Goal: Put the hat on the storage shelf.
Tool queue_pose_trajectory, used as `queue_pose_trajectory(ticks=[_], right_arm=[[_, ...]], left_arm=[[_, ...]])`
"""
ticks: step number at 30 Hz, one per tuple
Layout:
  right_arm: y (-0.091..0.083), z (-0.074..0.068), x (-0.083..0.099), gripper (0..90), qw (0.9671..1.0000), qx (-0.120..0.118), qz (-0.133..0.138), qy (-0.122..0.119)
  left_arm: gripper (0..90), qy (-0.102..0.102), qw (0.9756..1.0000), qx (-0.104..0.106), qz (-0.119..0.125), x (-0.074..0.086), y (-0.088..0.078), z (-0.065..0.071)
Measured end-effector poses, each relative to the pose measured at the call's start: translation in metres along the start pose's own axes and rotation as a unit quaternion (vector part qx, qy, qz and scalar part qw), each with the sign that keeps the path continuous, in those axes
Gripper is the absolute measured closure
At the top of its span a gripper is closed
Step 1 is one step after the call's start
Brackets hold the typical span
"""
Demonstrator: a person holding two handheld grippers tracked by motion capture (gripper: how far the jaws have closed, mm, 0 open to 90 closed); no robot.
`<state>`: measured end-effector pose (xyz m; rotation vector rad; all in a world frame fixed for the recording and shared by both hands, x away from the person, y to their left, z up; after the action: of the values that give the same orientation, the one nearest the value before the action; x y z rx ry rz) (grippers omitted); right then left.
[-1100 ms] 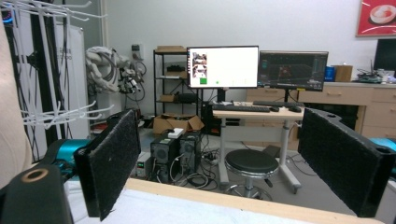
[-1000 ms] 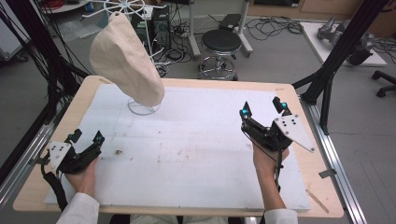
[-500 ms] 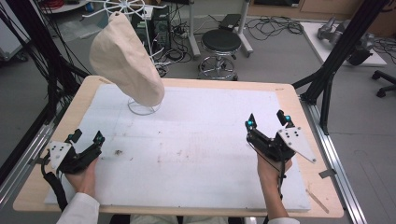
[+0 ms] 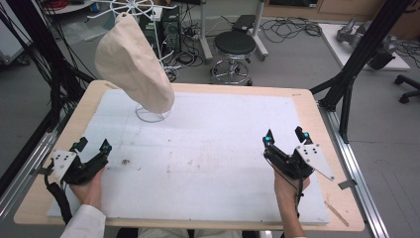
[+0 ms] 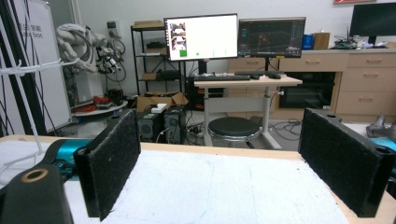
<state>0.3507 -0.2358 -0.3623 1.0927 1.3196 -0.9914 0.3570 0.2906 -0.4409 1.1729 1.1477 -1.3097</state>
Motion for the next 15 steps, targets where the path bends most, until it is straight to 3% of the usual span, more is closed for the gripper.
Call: queue_pose_trajectory(ticks=[15], right_arm=[[-0.006,0.004,0.03,12.0,0.9995,0.012,-0.023,-0.015]], left_arm=[[25.4,0.0,1.0,0.001,-0.001,0.0,0.0,0.0]])
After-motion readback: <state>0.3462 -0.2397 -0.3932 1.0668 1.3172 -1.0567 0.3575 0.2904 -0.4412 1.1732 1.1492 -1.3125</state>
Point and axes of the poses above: each handheld gripper's, and its own axes: y roughly forward along the jaws, x roughly out of its underside, z roughly to its right, the point moved 9 cm from there along y, roughly forward along the jaws, and after that the axes turned 4 degrees about -x, right-handed, at the moved point
